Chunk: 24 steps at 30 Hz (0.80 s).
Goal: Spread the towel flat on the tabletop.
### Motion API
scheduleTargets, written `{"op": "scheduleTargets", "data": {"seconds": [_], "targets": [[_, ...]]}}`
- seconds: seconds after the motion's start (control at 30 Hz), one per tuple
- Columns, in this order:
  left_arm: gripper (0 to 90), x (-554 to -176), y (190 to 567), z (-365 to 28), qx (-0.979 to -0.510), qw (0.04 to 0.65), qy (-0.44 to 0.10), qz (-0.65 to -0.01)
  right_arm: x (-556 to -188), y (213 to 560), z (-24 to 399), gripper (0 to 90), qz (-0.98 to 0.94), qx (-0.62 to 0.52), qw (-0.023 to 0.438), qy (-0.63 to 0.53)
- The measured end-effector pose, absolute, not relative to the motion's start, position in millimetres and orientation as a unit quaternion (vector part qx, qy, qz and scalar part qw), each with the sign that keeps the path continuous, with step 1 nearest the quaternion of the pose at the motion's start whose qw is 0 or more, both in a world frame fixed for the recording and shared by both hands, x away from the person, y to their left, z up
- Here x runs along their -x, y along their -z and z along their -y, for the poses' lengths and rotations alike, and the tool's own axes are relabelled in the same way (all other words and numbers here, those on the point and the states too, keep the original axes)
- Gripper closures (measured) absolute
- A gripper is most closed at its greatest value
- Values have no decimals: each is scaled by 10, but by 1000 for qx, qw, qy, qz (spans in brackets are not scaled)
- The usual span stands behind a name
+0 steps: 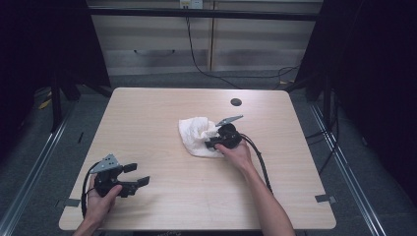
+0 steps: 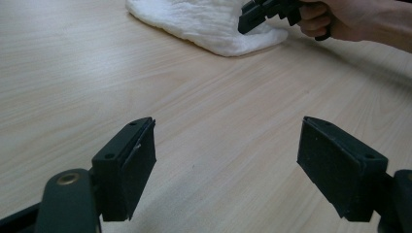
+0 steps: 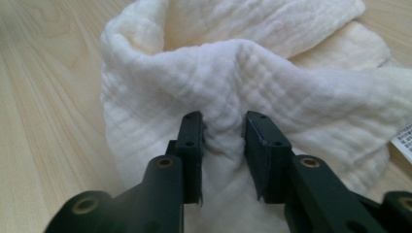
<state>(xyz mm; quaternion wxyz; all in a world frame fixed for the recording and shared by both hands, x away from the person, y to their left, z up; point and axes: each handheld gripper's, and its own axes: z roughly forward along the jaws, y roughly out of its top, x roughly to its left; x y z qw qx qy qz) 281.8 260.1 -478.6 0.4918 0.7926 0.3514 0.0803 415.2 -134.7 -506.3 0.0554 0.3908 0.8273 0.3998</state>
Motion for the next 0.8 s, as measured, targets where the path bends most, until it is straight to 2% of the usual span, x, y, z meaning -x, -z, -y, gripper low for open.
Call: {"op": "scheduleTargets", "data": {"seconds": [0.07, 0.1, 0.27, 0.8], "targets": [[214, -2817, 4788, -2597, -791, 493, -79, -353, -4140, 5074, 1356, 781, -828, -387, 54, -402], [214, -2818, 4789, -2594, -791, 493, -79, -353, -4104, 5084, 1376, 828, -828, -385, 52, -404], [214, -2816, 4790, -2586, -792, 492, -79, -353, -3971, 5087, 1416, 859, -833, -375, 46, -405], [214, -2817, 4796, -2571, -796, 486, -80, -351, -3444, 5046, 1508, 867, -853, -340, 35, -394]]}}
